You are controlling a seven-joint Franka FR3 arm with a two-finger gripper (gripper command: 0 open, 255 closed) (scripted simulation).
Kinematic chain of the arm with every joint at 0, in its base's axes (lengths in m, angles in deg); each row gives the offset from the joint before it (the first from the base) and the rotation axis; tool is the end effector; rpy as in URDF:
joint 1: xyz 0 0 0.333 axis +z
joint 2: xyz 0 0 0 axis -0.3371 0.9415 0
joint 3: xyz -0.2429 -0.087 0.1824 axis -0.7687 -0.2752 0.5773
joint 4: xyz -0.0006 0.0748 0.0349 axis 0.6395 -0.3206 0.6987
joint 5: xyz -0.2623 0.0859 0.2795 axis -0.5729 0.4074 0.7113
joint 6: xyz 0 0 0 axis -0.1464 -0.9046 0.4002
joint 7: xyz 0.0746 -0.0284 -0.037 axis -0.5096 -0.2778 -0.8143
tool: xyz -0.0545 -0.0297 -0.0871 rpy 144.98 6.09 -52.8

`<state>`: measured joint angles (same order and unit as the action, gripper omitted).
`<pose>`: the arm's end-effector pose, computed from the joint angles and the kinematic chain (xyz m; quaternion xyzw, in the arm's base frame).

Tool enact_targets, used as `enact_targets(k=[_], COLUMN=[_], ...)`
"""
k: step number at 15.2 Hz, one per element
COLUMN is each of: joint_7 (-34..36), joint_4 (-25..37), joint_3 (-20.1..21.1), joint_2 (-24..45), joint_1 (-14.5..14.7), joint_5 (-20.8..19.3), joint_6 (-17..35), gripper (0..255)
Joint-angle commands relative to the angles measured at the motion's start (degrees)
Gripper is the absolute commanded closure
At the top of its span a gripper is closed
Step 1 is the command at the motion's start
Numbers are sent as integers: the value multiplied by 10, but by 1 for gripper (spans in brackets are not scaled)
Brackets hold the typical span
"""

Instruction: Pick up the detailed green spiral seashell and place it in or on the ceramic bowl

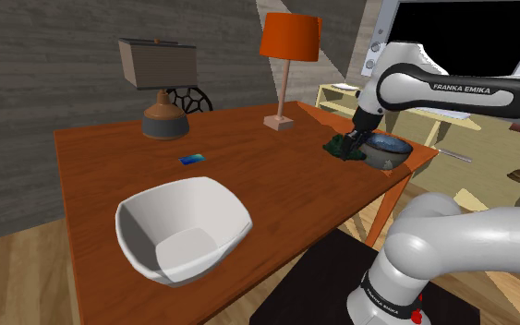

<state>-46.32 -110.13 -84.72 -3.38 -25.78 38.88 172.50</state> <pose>0.2297 -0.1931 0.5035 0.9946 -0.0625 0.0783 0.0266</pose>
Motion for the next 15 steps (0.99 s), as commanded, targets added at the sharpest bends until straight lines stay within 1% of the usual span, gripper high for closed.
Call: enact_targets(k=[1,15], joint_7=[0,-6], joint_4=[15,131], joint_3=[6,37], joint_2=[1,24], joint_1=[3,21], joint_5=[6,38], joint_6=[-14,-106], gripper=[255,255])
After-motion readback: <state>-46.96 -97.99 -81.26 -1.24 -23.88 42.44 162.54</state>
